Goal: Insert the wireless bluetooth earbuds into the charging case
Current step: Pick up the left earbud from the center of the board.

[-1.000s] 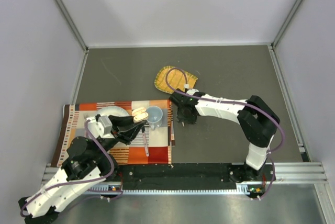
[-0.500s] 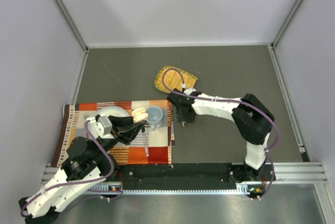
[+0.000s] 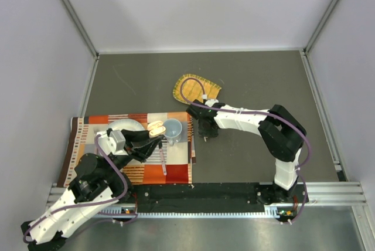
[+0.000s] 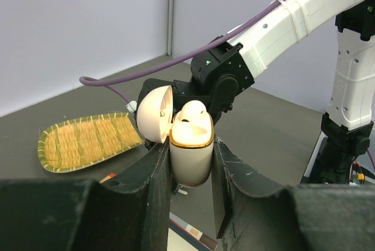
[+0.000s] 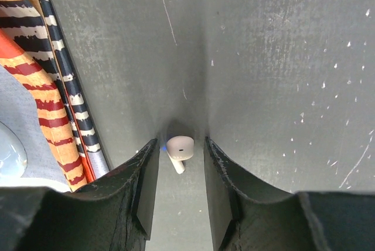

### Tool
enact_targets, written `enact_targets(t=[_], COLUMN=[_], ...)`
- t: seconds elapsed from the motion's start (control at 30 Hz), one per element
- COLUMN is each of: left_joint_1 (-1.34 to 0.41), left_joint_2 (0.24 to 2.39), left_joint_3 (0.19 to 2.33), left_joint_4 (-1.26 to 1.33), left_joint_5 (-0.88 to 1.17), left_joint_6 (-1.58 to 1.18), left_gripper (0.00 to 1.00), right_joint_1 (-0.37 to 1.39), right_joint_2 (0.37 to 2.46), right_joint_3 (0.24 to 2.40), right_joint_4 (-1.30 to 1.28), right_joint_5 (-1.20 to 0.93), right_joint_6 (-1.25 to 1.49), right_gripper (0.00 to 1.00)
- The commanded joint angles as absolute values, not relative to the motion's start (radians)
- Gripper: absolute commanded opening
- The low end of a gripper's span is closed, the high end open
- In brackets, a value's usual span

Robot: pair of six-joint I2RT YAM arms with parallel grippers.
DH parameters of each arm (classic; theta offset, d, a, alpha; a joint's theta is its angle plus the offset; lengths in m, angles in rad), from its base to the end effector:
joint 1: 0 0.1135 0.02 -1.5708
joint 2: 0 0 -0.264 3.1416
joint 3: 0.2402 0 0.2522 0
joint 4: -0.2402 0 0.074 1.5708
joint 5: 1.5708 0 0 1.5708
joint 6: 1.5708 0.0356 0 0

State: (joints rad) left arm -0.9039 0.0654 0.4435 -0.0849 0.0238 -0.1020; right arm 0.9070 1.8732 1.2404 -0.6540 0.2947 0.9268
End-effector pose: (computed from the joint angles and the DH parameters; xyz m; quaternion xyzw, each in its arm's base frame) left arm 0.0408 -0.0532 0.3086 0.2415 0.5452 -0.3932 0.6999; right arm 0.2311 0.2787 0.1653 0.0305 0.9790 0.0227 0.2005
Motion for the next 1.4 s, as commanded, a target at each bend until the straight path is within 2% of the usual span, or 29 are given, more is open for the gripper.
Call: enact_targets(t=[0.0, 0.1, 0.13, 0.5, 0.6, 0.77, 0.87, 1.13, 1.37], left_joint_1=[-0.904, -0.902, -0.903, -0.903, -0.903, -0.903, -0.903, -0.903, -0.902], left_joint_2=[0.075, 0.080, 0.083, 0.098, 0.104, 0.104, 0.106, 0.117, 0.135], left_joint_3=[0.443, 0.443, 0.442, 0.442, 0.443, 0.443, 0.445, 0.445, 0.448], left_joint_4=[-0.043, -0.041, -0.041, -0.028, -0.025, -0.023, -0.025, -0.014, -0.009], left_joint_5=[0.012, 0.015, 0.017, 0.017, 0.018, 0.017, 0.017, 0.017, 0.017], left_joint_6=[-0.106, -0.107, -0.109, -0.110, -0.110, -0.110, -0.113, -0.120, -0.132], left_gripper=[0.00, 0.00, 0.00, 0.00, 0.00, 0.00, 0.00, 0.00, 0.00], right_joint_1=[0.911, 0.910, 0.910, 0.908, 0.908, 0.907, 0.907, 0.907, 0.908], right_joint_2=[1.904, 1.910, 1.911, 1.916, 1.916, 1.917, 1.914, 1.856, 1.648], right_joint_3=[1.264, 1.261, 1.261, 1.255, 1.249, 1.244, 1.241, 1.215, 1.129], right_joint_4=[-0.643, -0.641, -0.638, -0.640, -0.640, -0.640, -0.638, -0.638, -0.578], right_joint_5=[0.321, 0.321, 0.318, 0.328, 0.327, 0.330, 0.328, 0.351, 0.408], right_joint_6=[0.917, 0.916, 0.914, 0.910, 0.917, 0.916, 0.911, 0.908, 0.894], right_gripper=[0.35, 0.34, 0.29, 0.27, 0.18, 0.18, 0.00, 0.00, 0.00])
